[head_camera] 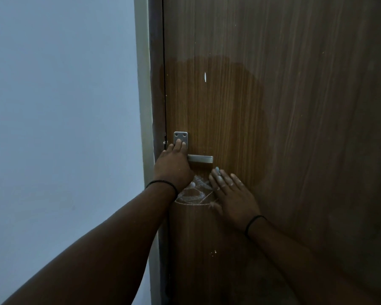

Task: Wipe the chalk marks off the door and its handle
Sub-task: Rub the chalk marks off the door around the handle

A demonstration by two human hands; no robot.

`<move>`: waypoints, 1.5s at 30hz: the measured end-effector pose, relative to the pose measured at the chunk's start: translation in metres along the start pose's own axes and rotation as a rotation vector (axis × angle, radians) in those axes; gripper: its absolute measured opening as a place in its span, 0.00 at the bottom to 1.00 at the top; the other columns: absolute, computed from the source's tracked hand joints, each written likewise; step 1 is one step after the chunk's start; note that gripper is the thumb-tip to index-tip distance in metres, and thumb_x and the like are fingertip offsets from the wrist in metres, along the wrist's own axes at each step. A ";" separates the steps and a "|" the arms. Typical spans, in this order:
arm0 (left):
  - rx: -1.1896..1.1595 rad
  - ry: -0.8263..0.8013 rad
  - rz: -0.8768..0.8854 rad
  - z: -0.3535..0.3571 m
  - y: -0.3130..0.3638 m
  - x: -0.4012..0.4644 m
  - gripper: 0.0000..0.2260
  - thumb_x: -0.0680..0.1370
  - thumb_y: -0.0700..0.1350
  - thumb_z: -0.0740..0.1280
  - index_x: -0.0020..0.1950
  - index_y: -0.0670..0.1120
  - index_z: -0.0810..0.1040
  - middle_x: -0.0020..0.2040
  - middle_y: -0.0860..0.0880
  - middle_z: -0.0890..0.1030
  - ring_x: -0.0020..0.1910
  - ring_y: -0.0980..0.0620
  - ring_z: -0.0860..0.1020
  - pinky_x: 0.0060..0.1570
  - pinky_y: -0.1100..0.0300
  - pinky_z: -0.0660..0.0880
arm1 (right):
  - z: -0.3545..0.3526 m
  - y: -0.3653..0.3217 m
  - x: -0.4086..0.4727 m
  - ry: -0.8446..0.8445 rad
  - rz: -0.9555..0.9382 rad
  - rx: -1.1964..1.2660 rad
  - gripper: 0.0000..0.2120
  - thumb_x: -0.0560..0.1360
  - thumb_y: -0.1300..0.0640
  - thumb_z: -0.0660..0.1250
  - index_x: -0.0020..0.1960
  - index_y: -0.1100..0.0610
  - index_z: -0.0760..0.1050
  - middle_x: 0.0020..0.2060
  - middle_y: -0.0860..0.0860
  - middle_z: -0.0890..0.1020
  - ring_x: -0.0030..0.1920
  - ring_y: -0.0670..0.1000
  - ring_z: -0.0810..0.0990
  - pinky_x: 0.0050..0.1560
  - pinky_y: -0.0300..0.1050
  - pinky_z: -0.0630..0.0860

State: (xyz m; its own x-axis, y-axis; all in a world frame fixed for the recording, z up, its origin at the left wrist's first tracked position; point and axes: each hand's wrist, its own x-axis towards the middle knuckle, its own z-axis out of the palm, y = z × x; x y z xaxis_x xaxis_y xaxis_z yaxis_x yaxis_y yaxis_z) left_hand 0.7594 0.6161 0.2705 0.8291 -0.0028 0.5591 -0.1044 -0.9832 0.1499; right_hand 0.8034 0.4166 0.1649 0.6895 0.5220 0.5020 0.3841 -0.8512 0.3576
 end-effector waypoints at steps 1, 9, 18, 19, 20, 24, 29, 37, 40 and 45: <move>0.000 0.001 0.001 0.000 0.000 0.000 0.33 0.78 0.50 0.66 0.79 0.44 0.56 0.80 0.44 0.58 0.78 0.44 0.58 0.76 0.48 0.58 | 0.002 0.009 -0.006 0.010 0.009 0.005 0.34 0.81 0.38 0.45 0.80 0.53 0.41 0.79 0.51 0.42 0.79 0.51 0.39 0.78 0.51 0.40; -0.013 0.018 -0.005 0.000 0.002 -0.002 0.33 0.77 0.49 0.67 0.79 0.44 0.57 0.79 0.44 0.59 0.77 0.44 0.59 0.75 0.48 0.59 | -0.015 0.011 0.012 0.146 0.113 0.113 0.34 0.82 0.41 0.50 0.80 0.57 0.42 0.79 0.53 0.42 0.79 0.52 0.41 0.79 0.52 0.43; -0.012 0.015 0.001 0.001 0.001 -0.002 0.33 0.78 0.48 0.66 0.79 0.44 0.56 0.80 0.45 0.57 0.78 0.44 0.58 0.76 0.47 0.58 | -0.022 0.056 -0.014 0.255 -0.041 0.015 0.23 0.69 0.64 0.75 0.64 0.60 0.78 0.67 0.59 0.77 0.63 0.62 0.77 0.61 0.58 0.75; -0.012 0.017 0.003 0.001 0.001 -0.002 0.33 0.78 0.48 0.66 0.79 0.44 0.55 0.80 0.45 0.57 0.78 0.44 0.58 0.76 0.47 0.57 | -0.026 0.062 -0.010 0.268 -0.047 0.020 0.21 0.67 0.65 0.76 0.60 0.60 0.80 0.64 0.60 0.79 0.59 0.62 0.79 0.55 0.57 0.78; -0.013 0.018 0.005 0.001 0.000 -0.002 0.32 0.79 0.48 0.65 0.79 0.44 0.55 0.80 0.44 0.56 0.78 0.44 0.57 0.76 0.47 0.57 | -0.031 0.066 -0.005 0.268 -0.049 0.038 0.20 0.67 0.66 0.77 0.58 0.59 0.80 0.62 0.61 0.79 0.57 0.62 0.80 0.52 0.57 0.79; -0.023 0.031 0.003 0.003 0.000 -0.003 0.31 0.79 0.48 0.64 0.79 0.45 0.55 0.80 0.45 0.56 0.78 0.44 0.57 0.77 0.48 0.57 | -0.044 0.069 0.011 0.311 -0.023 0.177 0.12 0.75 0.63 0.70 0.58 0.58 0.78 0.56 0.58 0.78 0.54 0.56 0.78 0.48 0.51 0.78; -0.030 0.031 0.008 0.004 0.000 -0.002 0.32 0.79 0.49 0.64 0.80 0.45 0.54 0.80 0.45 0.55 0.78 0.44 0.57 0.76 0.48 0.57 | -0.069 0.050 0.038 0.447 0.292 0.565 0.11 0.77 0.63 0.66 0.59 0.60 0.77 0.57 0.56 0.76 0.53 0.52 0.76 0.53 0.39 0.72; -0.117 -0.017 0.054 -0.004 -0.013 -0.007 0.33 0.79 0.48 0.66 0.80 0.47 0.54 0.81 0.48 0.54 0.77 0.45 0.62 0.71 0.48 0.67 | -0.118 0.005 0.060 0.454 0.325 0.852 0.09 0.79 0.68 0.61 0.53 0.57 0.76 0.48 0.52 0.80 0.47 0.48 0.79 0.44 0.35 0.75; -0.210 0.014 0.004 -0.007 -0.019 -0.019 0.30 0.79 0.50 0.65 0.78 0.49 0.57 0.78 0.46 0.63 0.71 0.42 0.70 0.65 0.45 0.73 | -0.119 0.005 0.059 0.393 0.365 0.795 0.14 0.78 0.72 0.57 0.52 0.59 0.79 0.53 0.56 0.80 0.52 0.51 0.78 0.48 0.38 0.74; -0.224 0.080 -0.085 -0.007 -0.030 -0.040 0.28 0.77 0.52 0.68 0.73 0.49 0.60 0.69 0.45 0.75 0.58 0.40 0.80 0.55 0.41 0.79 | -0.115 0.016 0.043 0.329 0.482 0.853 0.10 0.80 0.63 0.61 0.49 0.59 0.81 0.54 0.54 0.79 0.51 0.48 0.76 0.50 0.39 0.70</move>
State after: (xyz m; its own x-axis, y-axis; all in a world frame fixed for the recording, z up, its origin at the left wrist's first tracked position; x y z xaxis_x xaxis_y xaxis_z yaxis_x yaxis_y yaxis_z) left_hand 0.7253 0.6473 0.2496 0.7946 0.1012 0.5986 -0.1631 -0.9141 0.3711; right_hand 0.7689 0.4312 0.2828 0.7327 -0.0054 0.6806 0.5074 -0.6621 -0.5515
